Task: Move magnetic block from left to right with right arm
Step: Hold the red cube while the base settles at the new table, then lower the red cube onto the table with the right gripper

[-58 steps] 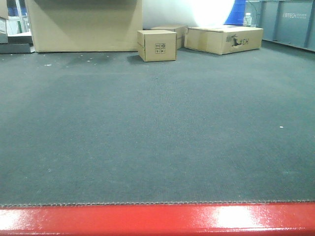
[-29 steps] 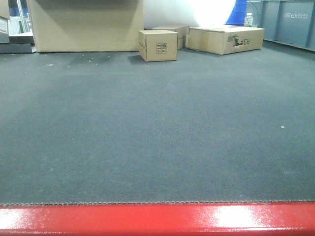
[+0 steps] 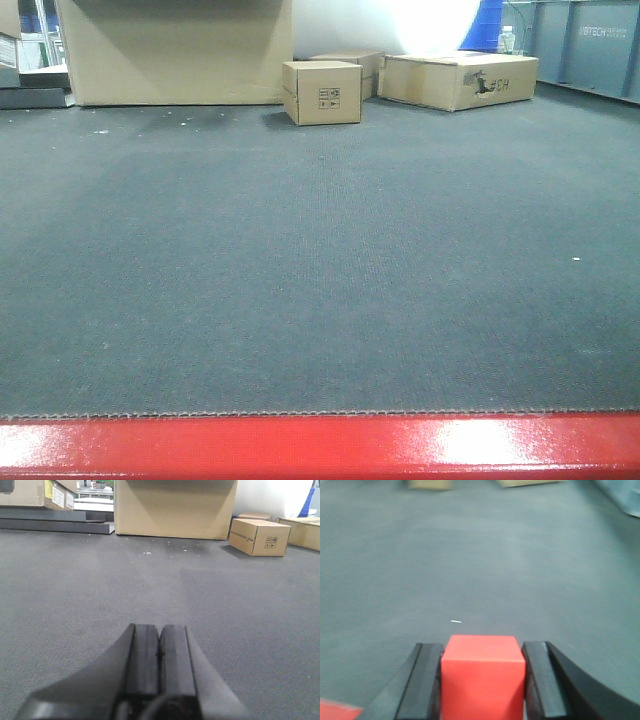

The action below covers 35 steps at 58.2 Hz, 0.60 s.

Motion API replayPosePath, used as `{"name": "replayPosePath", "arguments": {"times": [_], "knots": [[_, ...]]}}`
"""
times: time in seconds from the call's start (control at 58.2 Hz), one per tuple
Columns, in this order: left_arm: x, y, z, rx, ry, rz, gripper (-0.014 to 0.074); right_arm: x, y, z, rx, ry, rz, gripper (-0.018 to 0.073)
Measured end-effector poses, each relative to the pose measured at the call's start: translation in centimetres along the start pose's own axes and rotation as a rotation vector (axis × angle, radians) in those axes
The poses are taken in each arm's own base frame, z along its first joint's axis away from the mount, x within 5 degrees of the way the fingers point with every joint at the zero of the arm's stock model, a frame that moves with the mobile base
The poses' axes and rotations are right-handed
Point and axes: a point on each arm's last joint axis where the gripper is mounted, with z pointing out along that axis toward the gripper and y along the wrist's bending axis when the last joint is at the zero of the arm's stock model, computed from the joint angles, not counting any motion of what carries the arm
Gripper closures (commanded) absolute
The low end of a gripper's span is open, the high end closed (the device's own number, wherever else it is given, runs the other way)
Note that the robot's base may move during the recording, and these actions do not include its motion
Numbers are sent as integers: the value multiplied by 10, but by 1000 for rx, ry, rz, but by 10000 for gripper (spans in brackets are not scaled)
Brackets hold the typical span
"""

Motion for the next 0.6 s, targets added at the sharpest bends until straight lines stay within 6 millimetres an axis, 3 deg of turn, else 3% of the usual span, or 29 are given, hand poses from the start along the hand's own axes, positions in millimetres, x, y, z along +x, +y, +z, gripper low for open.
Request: {"name": "replayPosePath", "arguments": {"times": [0.12,0.223,0.412,0.601], "knots": [[0,0,0,0,0,0,722,-29,10,21,-110,62,-66,285],[0,0,0,0,0,0,722,-54,27,50,-197,144,-114,285],[0,0,0,0,0,0,722,-89,69,120,-290,298,-184,289],[0,0,0,0,0,0,722,-100,103,198,-292,484,-172,339]]}}
